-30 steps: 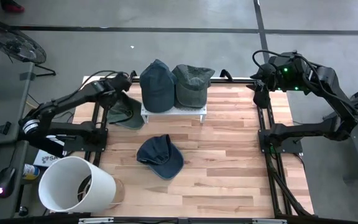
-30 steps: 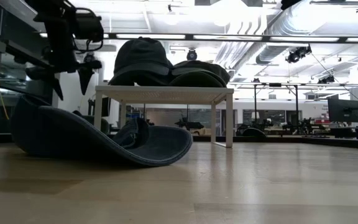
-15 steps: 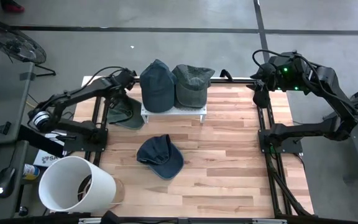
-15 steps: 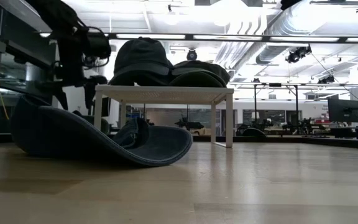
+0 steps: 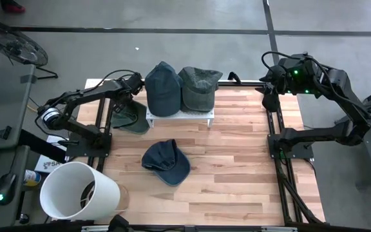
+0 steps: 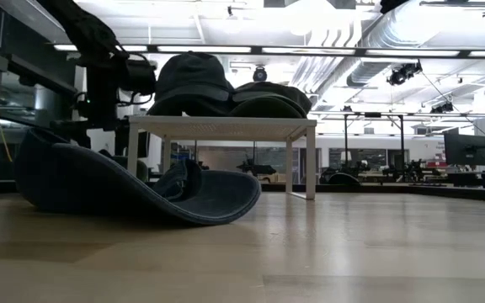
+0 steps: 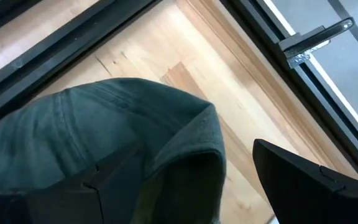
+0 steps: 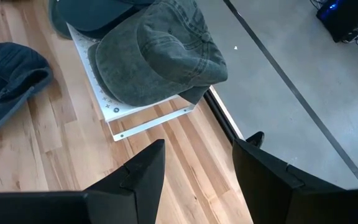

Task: Pick & Place hat
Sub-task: Stack the gray cap on top of the other gray cap on the shelf

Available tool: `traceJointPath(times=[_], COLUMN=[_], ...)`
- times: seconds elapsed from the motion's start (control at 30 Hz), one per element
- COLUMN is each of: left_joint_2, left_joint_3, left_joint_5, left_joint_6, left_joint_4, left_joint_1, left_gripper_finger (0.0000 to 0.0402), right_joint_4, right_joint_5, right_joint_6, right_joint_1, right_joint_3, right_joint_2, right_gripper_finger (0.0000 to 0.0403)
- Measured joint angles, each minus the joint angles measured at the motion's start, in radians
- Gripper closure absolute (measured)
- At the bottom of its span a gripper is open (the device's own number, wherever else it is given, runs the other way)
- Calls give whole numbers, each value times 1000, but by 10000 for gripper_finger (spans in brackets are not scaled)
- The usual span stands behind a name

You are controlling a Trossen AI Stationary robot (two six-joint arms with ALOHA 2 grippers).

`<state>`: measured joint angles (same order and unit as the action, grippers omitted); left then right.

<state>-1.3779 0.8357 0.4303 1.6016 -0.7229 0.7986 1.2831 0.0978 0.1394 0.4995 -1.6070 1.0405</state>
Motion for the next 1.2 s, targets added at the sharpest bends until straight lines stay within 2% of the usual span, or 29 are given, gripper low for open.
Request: traceJointPath(times=[0.17, 0.27, 0.87, 1.0, 1.2], left_joint_2=[-25, -34, -34, -34, -19], left_joint_3=[0, 0, 0, 1, 1], left_joint_5=[3, -10, -54, -77, -115], left_joint_6=[0, 0, -57, -118, -190], left_joint_4=[10, 10, -12, -15, -38], left_joint_1=[0, 0, 0, 0, 0], left_gripper_finger=[112, 130, 340, 387, 389], right_joint_4=[5, 8, 16, 16, 16], right_joint_5=[0, 0, 0, 0, 0], right_joint_6=[0, 0, 0, 0, 0], right_joint_1=[0, 0, 0, 0, 0], right_joint_3=[0, 0, 0, 0, 0], right_joint_2=[0, 0, 0, 0, 0], right_gripper_finger=[222, 222, 222, 222, 222])
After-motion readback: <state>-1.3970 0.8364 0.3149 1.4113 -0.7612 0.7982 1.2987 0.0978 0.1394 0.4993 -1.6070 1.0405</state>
